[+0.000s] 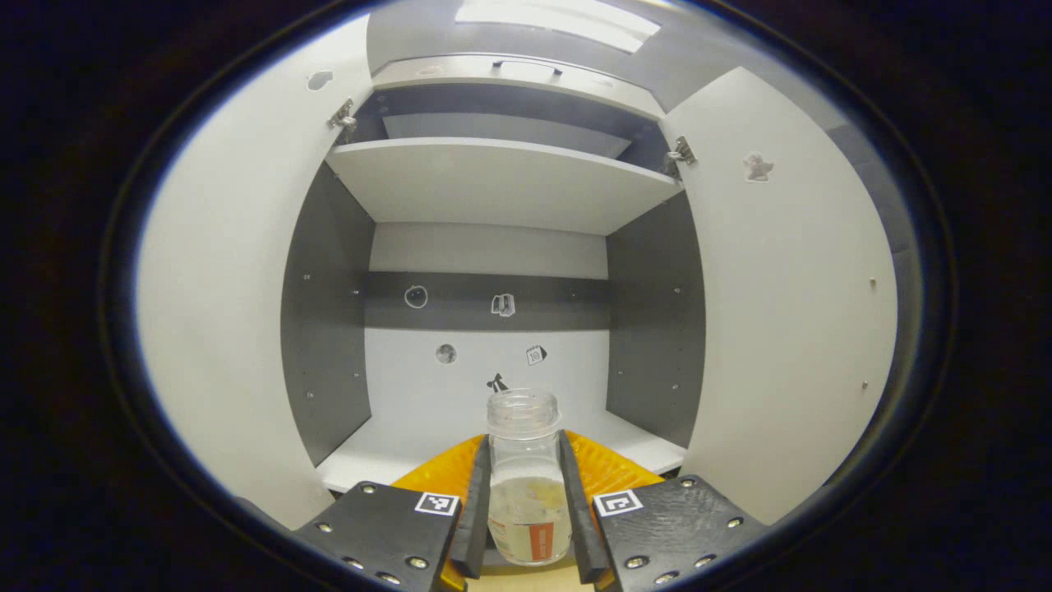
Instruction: Grasp the bottle in the cabinet with the left hand and place it on the coaster, then close the right door with the right hand and the left door with the left hand.
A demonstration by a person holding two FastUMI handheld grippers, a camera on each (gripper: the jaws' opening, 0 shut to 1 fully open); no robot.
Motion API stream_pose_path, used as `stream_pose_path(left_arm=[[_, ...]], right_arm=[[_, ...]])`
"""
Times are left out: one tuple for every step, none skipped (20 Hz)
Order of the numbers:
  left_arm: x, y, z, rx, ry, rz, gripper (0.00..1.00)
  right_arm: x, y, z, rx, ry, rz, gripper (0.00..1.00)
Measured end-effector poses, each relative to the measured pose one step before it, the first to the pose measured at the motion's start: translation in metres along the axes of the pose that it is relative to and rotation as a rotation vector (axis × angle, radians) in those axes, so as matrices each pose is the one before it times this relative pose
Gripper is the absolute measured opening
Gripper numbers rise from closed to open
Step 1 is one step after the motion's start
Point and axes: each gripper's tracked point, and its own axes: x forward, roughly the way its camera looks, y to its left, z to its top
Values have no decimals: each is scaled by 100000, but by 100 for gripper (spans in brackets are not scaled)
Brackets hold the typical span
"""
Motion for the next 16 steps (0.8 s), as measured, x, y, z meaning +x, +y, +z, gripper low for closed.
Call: stream_pose_path(left_arm=[[-927,-315,-307,-36,-452,-218,45],[-911,-221,-268,-201,-922,291,45],[-885,-152,-361,-411,-648,140,45],[-825,-288,-337,-317,-675,-237,45],[-593,-304,-535,-47,-38,-223,45],[-667,-244,-550,153,455,-236,45],[-659,-186,-860,329,697,-120,45],[-585,-227,-805,173,869,-130,45],[-641,-226,-1038,-13,856,-117,45],[-523,-269,-777,-212,705,-376,45],[-681,-308,-938,-340,332,-552,45],[-540,-236,-715,-303,434,-371,45],[-470,-132,-890,-44,402,-319,45],[-440,-173,-954,237,1392,-139,45],[-385,-177,-1070,56,1618,-226,45],[-408,-171,-980,-482,1578,-106,45]], right_arm=[[-208,-59,-89,-55,236,900,97],[-136,-44,-198,139,157,942,97],[-136,17,-21,58,224,852,97],[-100,-1,-143,-64,69,782,97],[-118,48,-96,-209,-24,825,97],[-18,70,-154,-363,108,848,97],[-129,91,-138,-397,209,831,97],[-106,137,-194,-303,313,918,97],[-87,170,-119,-341,328,1037,97],[-159,132,-111,-524,62,867,97],[-154,130,7,-580,-110,634,97],[-43,299,-114,-347,344,922,97],[-143,195,-173,-214,201,686,97],[-140,130,-137,-188,178,553,97],[-84,154,-225,-98,280,291,97],[-104,87,-316,28,498,224,98]])
